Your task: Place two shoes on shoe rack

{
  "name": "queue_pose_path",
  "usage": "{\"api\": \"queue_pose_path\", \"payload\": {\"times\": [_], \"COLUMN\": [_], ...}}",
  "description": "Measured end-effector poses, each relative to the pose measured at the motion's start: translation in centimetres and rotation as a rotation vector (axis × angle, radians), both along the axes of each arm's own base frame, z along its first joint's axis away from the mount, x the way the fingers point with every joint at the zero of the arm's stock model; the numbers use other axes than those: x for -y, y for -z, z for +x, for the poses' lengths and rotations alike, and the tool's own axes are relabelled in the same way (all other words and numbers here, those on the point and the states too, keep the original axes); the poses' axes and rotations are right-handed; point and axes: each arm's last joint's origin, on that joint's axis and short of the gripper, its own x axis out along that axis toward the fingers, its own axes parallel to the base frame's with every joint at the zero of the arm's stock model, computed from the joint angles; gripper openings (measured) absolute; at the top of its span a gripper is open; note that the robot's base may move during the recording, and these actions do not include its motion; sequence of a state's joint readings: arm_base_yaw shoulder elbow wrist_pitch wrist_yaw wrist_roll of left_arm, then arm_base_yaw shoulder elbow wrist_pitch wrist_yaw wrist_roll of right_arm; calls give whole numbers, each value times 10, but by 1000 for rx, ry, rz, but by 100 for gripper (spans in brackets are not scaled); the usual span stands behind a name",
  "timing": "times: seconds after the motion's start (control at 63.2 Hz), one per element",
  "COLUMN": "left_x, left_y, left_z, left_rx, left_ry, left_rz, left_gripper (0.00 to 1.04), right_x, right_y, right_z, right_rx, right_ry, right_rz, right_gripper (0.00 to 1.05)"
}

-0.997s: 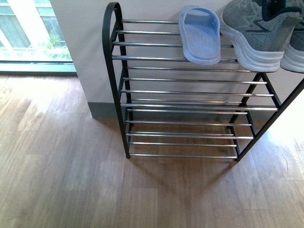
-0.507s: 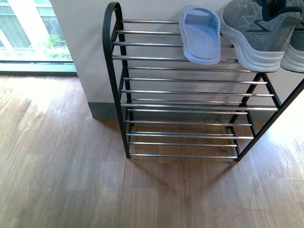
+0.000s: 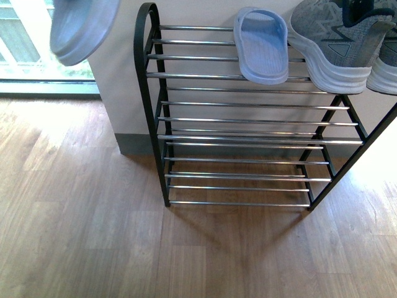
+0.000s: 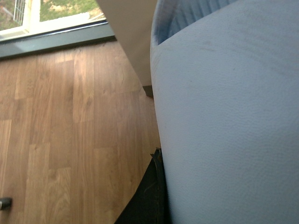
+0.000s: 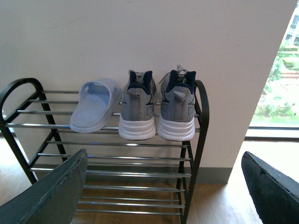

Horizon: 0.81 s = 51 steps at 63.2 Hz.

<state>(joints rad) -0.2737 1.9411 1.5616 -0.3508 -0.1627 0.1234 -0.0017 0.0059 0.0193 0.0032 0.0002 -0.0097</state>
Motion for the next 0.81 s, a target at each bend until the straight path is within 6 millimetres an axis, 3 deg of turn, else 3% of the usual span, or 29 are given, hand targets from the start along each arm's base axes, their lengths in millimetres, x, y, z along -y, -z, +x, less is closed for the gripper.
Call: {"api": "queue_pose_path", "payload": {"times": [0.19, 0.491, 0.633, 0.807], "left_x": [30, 55, 74, 104], "left_y": [11, 46, 45, 67], "left_z": [33, 75, 87, 98], "left_rx": [-3, -60, -60, -100], "left_ry": [53, 62, 81, 106], "left_rz": [41, 71, 62, 79], "left_gripper": [2, 2, 2, 2], "right_x": [0, 0, 0, 0], "right_y": [0, 0, 0, 0], "right_z": [0, 0, 0, 0], "right_rx": [0, 0, 0, 0], "right_ry": [0, 0, 0, 0], "right_rz": [0, 0, 0, 0], "right_gripper": [96, 96, 96, 96]}}
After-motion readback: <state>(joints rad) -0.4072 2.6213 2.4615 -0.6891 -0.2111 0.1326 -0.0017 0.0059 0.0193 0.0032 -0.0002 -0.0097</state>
